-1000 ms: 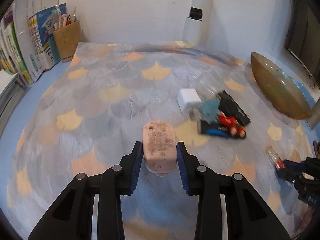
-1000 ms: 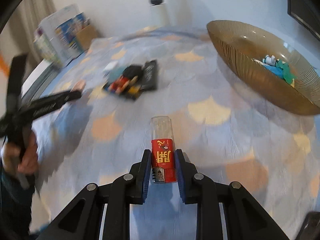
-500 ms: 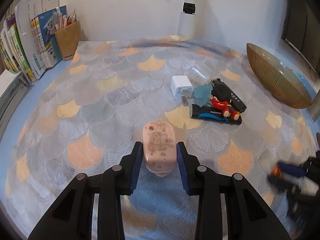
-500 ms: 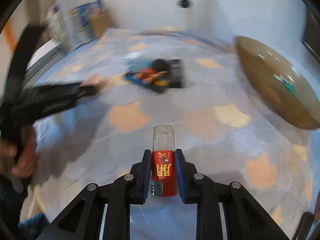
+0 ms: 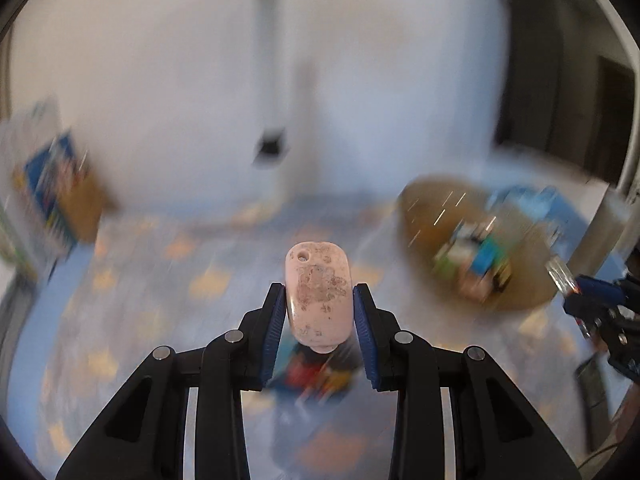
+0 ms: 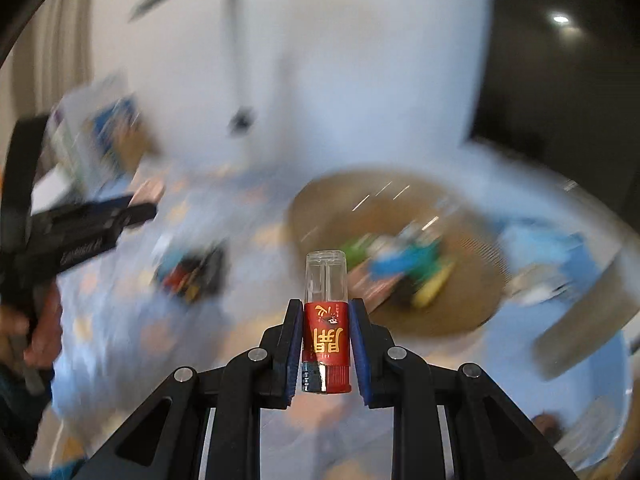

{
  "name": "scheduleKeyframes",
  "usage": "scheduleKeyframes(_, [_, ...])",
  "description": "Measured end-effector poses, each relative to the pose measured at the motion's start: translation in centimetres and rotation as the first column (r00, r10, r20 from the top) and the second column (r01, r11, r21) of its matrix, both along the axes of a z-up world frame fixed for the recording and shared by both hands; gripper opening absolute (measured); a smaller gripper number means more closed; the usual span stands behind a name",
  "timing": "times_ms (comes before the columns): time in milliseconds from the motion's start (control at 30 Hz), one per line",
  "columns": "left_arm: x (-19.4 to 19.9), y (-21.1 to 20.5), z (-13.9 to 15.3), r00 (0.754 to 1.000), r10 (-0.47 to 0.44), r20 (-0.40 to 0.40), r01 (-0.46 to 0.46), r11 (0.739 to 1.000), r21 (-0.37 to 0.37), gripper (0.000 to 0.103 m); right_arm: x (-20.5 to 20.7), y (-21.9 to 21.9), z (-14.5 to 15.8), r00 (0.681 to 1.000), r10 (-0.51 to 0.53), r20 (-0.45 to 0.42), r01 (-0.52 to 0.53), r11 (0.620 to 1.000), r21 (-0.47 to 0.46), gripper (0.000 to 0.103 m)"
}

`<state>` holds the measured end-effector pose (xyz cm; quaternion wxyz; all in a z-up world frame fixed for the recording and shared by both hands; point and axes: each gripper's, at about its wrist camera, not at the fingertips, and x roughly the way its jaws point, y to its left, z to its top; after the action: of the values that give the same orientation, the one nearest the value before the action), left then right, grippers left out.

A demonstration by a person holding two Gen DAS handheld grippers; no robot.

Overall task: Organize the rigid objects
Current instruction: 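Carry the pink case and red lighter over the amber bowl with both tools, then open both tools over the bowl and withdraw toward the remaining items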

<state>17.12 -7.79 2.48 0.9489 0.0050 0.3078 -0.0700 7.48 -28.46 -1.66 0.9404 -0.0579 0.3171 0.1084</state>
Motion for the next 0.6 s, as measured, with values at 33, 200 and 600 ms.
scheduleKeyframes(33, [0.7, -1.0, 1.2, 1.000, -0.020, 0.017, 0.020, 1.000, -0.016, 0.031, 0.5, -0.8, 1.1, 1.000, -0.021, 0.021, 0.021, 1.000, 0.004, 0.022])
scheduleKeyframes(200, [4.6, -5.7, 2.4, 0.996, -0.093, -0.016, 0.091, 0.991, -0.098, 0.031, 3.8, -4.1, 2.9, 0.997, -0.082, 0.000, 0.082, 0.994, 0.075, 0.022])
scheduleKeyframes(600, [7.4, -13.2, -4.8, 0.963, -0.188, -0.193, 0.174, 0.981, -0.091, 0.034, 7.6, -7.3, -3.4, 0.972, -0.122, -0.200, 0.138, 0.988, 0.070, 0.022])
